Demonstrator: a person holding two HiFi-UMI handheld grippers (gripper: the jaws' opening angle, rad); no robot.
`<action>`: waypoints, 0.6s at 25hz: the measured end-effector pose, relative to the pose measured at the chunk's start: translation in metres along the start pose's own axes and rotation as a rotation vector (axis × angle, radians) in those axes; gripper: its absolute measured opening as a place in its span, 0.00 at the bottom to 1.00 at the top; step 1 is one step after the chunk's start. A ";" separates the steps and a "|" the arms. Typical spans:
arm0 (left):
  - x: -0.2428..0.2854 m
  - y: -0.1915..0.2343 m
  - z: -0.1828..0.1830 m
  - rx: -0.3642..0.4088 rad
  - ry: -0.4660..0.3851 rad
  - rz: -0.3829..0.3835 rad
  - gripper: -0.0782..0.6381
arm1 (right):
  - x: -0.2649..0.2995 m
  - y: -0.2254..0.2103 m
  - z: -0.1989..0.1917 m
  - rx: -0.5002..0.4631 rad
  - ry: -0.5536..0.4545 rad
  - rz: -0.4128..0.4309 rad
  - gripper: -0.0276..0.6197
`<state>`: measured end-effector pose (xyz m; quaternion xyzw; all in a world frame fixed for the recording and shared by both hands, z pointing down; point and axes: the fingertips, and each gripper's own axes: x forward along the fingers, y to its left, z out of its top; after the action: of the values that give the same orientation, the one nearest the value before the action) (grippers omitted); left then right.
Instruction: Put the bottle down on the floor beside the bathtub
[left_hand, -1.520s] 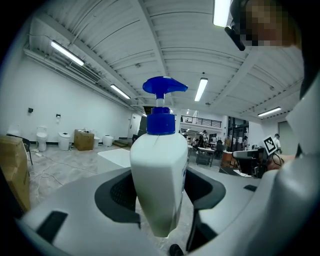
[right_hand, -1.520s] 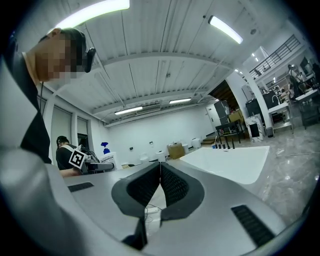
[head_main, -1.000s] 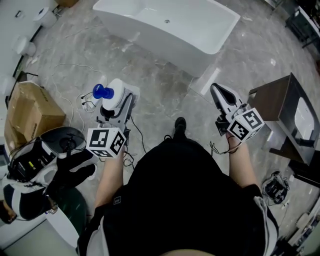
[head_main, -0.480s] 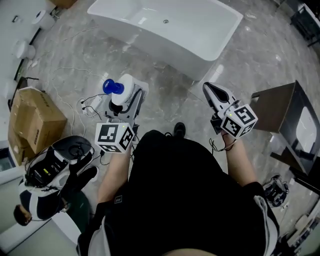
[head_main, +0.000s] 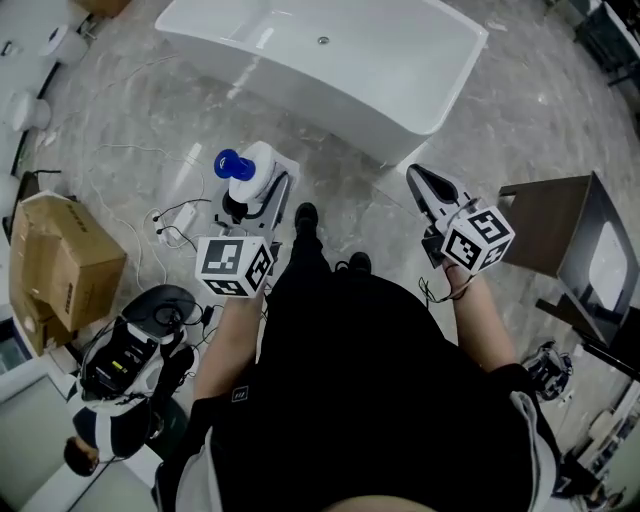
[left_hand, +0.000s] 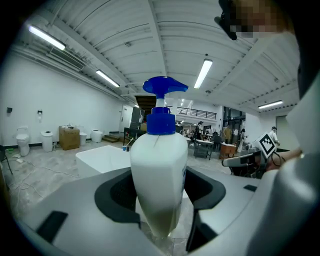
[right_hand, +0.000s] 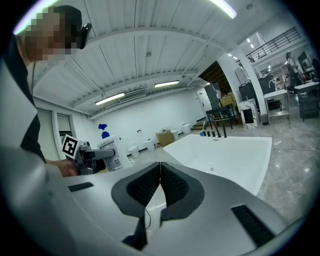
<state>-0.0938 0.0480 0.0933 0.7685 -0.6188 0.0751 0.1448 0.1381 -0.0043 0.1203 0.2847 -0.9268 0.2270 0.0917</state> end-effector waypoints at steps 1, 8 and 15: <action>0.010 0.010 0.009 -0.005 0.005 -0.010 0.49 | 0.011 -0.001 0.010 0.003 0.010 -0.011 0.09; 0.075 0.083 0.042 0.046 0.019 -0.099 0.49 | 0.101 -0.021 0.045 0.045 0.024 -0.064 0.09; 0.133 0.111 0.016 0.013 0.111 -0.164 0.49 | 0.156 -0.059 0.051 0.071 -0.049 -0.111 0.09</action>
<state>-0.1728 -0.1017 0.1319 0.8122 -0.5442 0.1095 0.1795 0.0416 -0.1469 0.1439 0.3442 -0.9030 0.2472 0.0713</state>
